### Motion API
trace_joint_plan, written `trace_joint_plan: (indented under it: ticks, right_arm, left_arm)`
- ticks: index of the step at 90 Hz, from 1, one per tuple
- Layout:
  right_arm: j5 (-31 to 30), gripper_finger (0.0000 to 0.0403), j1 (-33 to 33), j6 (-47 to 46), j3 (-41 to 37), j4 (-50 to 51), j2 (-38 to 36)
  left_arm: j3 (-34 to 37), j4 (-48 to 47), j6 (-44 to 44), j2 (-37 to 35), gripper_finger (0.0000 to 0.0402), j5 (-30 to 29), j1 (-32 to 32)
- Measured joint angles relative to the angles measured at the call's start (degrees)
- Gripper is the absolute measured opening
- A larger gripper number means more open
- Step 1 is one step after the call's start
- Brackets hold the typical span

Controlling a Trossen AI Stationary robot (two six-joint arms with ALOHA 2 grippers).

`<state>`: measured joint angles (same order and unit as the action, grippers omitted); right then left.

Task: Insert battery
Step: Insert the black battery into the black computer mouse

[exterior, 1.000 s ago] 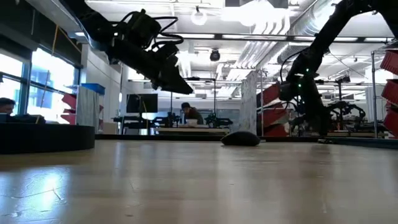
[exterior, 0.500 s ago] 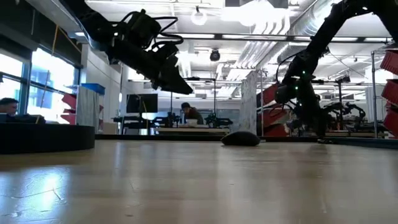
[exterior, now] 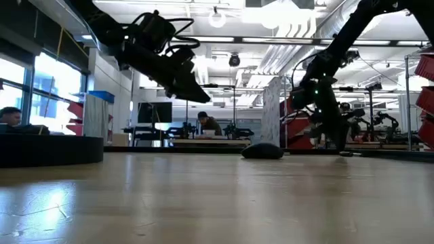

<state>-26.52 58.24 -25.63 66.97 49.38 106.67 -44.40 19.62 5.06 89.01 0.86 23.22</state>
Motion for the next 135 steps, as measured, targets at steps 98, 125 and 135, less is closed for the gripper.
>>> trace_joint_plan:
  ticks: [98,125,135]
  right_arm:
    - [12.0,0.0123,4.7,3.1,-4.2,-8.9,-0.6]
    - [13.5,0.0097,4.7,3.7,-5.7,-10.0,-0.7]
    - [14.9,0.0074,4.8,3.8,-5.7,-10.2,-0.7]
  left_arm:
    - [0.0,-0.5,-0.3,0.0,0.0110,0.0,0.0]
    - [0.0,-0.4,-0.3,0.0,0.0110,0.0,0.0]
    - [0.0,-0.4,-0.3,0.0,0.0110,0.0,0.0]
